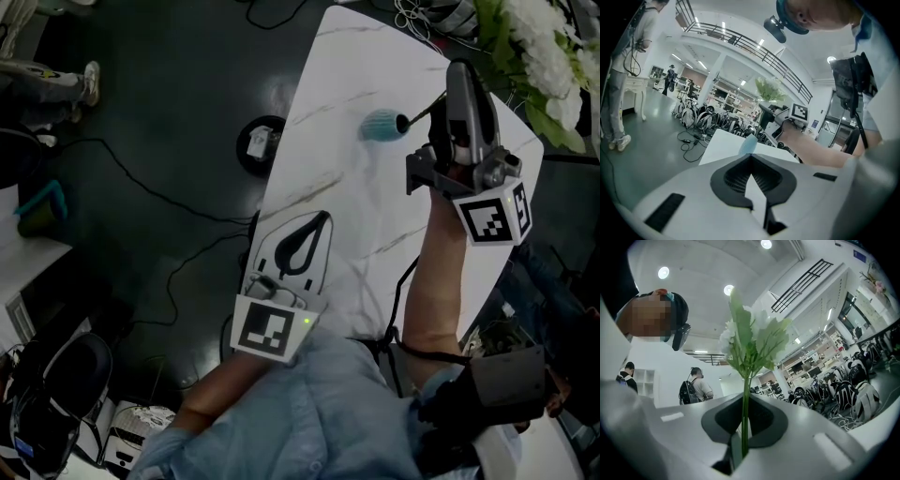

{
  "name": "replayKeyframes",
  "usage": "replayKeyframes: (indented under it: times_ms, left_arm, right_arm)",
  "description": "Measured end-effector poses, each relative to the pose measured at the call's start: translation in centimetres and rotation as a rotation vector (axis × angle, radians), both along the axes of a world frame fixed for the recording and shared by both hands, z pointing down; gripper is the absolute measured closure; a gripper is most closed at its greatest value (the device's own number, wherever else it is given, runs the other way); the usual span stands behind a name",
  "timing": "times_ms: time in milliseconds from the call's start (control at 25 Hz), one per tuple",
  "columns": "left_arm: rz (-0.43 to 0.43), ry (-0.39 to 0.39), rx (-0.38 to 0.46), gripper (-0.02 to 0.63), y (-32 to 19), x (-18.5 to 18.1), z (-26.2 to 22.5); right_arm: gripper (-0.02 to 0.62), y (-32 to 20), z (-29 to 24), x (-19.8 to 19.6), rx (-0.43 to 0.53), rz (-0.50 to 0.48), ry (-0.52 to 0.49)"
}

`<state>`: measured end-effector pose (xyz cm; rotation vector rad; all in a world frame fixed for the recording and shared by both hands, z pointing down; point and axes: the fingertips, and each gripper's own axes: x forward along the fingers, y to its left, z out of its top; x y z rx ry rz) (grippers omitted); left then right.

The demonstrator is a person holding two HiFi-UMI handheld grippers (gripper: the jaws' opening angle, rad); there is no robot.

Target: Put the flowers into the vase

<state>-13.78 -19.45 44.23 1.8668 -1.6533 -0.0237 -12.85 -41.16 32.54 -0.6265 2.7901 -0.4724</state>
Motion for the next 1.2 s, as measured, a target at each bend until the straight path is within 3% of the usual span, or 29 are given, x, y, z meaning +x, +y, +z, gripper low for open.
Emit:
replayKeyframes:
  times_ms: [640,960,1200]
  left_arm:
    - [0.009,-0.006,0.014,0.601,0.5,0.5,-0.5]
    - [0.022,-0.03,0.036,0.601,1.1,0.9,-1.6]
    - [0.04,-0.057,0.06,0.601,1.7,1.6,-2.7]
  right_arm:
    - [0.581,2.7,7.5,0.9,-0.049,0.009,0.194]
    - [0.445,4.0,9.6,1.4,-0.078,0.007,0.295]
    - [0.41,4.6,10.3,3.4,-0.121,0.076,0.329]
